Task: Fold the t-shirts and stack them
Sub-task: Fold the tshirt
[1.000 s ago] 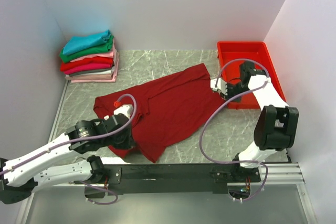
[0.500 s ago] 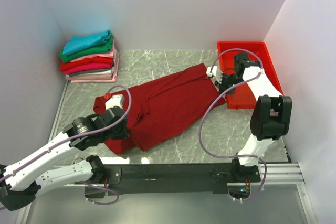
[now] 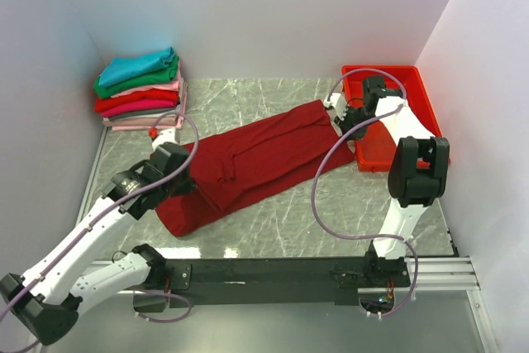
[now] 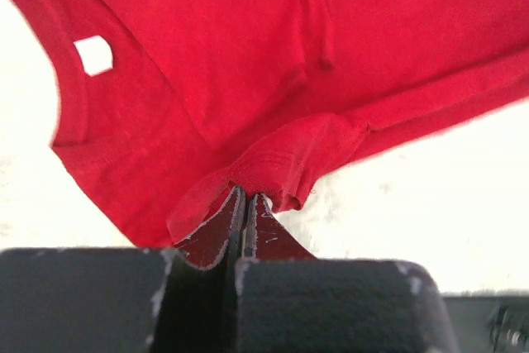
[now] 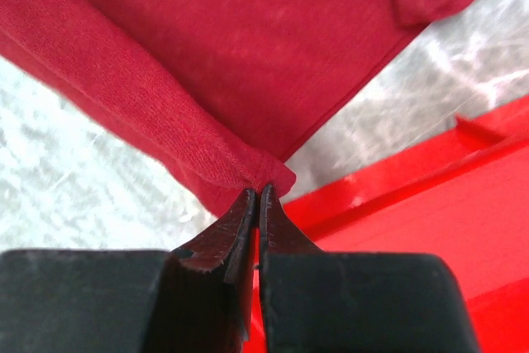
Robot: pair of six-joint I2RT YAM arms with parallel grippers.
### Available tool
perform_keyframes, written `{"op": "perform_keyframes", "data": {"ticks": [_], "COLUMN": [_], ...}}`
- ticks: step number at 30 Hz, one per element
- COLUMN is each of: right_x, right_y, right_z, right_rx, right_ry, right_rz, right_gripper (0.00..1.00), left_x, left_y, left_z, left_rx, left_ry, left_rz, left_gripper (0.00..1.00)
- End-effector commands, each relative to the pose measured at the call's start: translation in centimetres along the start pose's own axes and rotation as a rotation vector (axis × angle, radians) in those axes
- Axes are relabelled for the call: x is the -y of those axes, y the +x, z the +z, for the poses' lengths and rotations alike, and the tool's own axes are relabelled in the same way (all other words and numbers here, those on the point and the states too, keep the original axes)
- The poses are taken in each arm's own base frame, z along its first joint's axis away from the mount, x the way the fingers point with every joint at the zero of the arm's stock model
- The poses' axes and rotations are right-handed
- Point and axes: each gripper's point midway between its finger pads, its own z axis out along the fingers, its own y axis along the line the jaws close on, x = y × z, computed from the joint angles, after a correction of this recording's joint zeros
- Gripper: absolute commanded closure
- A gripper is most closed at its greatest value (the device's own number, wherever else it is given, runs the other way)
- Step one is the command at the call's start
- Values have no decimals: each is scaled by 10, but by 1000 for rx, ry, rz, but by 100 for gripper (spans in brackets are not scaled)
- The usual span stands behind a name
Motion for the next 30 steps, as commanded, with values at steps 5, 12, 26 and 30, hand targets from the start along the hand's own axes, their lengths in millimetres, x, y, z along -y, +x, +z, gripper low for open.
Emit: {"op": "perform_keyframes", "data": {"ticks": [5, 12, 26, 30], "right_x": [25, 37, 61, 62], "right_y": [-34, -35, -26, -27], "right_z": [5, 19, 35, 42], "right_rx": [39, 18, -66, -74], "right_ry": [64, 80, 160, 160], "right_rz": [-2, 34, 117, 126], "right_gripper": [100, 100, 100, 100], "left_x": [7, -4, -7, -6], "left_y": [-40, -52, -60, -65], "left_z": [23, 34, 55, 57], "left_rx": [60, 68, 36, 43], "left_ry": [87, 75, 87, 85], "left_rz": [-48, -56, -44, -40], "left_gripper": [100, 100, 100, 100]}}
